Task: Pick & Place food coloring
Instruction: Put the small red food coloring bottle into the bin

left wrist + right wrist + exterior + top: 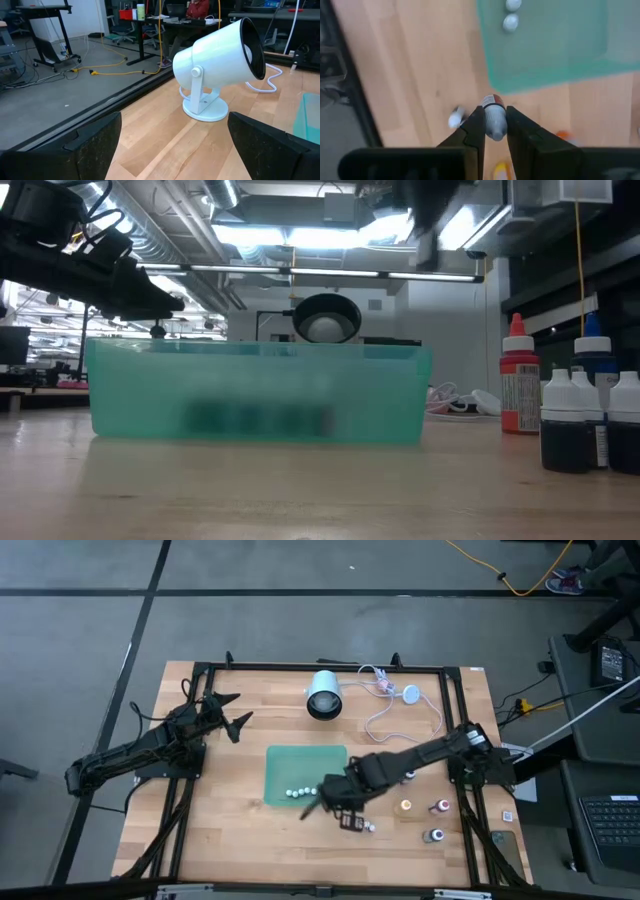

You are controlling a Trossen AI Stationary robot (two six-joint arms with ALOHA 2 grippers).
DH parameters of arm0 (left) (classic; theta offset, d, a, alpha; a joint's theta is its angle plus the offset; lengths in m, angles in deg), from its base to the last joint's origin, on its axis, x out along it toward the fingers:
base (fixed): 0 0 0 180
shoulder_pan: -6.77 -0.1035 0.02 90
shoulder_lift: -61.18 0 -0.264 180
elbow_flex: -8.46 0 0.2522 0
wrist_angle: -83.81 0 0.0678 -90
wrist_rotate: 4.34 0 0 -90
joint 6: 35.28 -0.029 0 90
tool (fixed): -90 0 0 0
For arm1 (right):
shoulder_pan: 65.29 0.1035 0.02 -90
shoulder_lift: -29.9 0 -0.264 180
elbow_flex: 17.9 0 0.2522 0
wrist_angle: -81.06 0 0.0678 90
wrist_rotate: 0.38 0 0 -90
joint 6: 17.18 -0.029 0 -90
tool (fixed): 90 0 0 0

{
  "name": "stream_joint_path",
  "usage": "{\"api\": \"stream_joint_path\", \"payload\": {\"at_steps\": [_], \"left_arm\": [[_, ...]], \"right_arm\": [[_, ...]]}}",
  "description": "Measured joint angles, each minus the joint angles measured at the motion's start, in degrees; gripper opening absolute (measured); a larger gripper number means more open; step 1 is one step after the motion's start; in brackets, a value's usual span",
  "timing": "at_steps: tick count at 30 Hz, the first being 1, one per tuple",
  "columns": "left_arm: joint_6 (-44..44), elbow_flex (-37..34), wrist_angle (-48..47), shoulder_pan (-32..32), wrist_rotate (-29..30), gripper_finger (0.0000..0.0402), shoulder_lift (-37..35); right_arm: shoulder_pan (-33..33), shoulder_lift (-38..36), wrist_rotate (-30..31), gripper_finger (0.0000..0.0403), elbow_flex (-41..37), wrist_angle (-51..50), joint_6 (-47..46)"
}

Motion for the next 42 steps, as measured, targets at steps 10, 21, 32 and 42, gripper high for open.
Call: {"api": "stream_joint_path", "payload": {"at_steps": [10,21,32,42], "left_arm": [[0.00,0.00,0.00,0.00,0.00,0.0361,-0.02],[0.00,0.02,0.00,-0.01,0.00,0.0361,-0.02],[0.00,0.00,0.00,-0.02,0.00,0.0361,-0.02],[0.00,0.00,0.00,-0.02,0.00,0.0361,-0.02]], "right_arm": [[-5.47,7.14,-0.86,0.0064,-0.12,4.96,3.34],[-6.20,12.39,-1.97,0.0065,-0.14,9.88,4.68],[-6.90,16.39,-1.92,0.0067,-0.18,11.96,5.15],[-7.49,16.64,-2.09,0.0098,-0.10,12.25,3.25]]}}
